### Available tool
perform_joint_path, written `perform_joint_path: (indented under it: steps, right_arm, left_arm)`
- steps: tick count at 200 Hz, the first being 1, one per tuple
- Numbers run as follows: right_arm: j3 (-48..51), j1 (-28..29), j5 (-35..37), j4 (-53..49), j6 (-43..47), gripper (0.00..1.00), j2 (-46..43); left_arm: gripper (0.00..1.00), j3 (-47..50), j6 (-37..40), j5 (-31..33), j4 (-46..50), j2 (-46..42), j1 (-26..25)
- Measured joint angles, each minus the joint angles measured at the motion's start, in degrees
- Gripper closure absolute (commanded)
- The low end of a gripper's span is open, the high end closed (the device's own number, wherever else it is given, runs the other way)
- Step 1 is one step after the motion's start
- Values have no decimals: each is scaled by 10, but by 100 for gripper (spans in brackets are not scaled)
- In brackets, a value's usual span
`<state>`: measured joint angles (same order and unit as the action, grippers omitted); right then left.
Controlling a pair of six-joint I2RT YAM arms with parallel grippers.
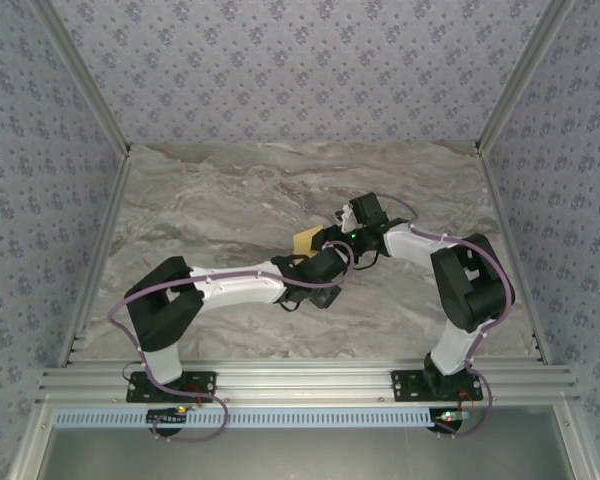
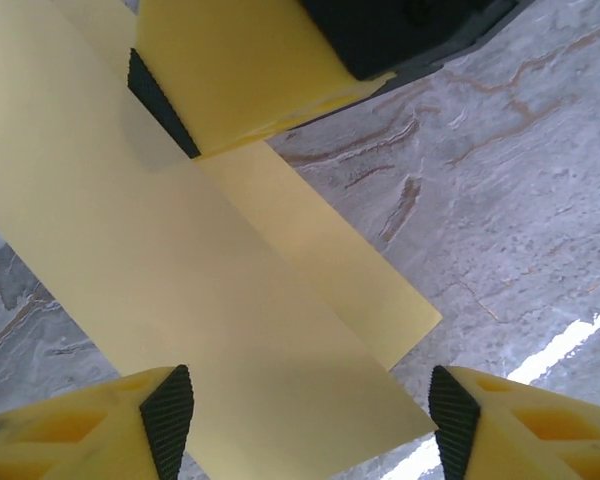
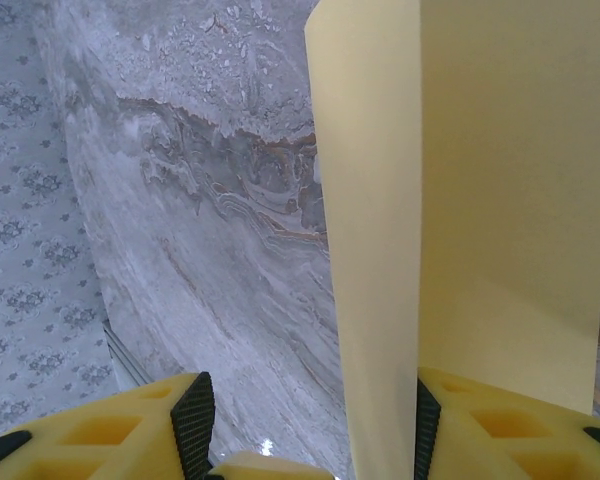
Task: Fold a paper plane with a square sheet of paper (fold left side to right side)
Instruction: Fold the triangle a second time at the center of the table.
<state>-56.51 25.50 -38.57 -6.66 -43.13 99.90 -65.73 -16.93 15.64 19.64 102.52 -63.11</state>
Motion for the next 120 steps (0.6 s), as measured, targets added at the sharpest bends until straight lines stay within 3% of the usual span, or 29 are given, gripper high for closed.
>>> perform_joint_path:
  steps: [47, 120]
  right_arm:
    - [-2, 2, 2, -9, 0, 46, 1]
    - [-12, 5, 5, -27, 8, 46, 5]
  left_arm:
    - [62, 0, 10, 9, 3, 0, -3]
    - [81, 17, 13, 4, -3, -15, -4]
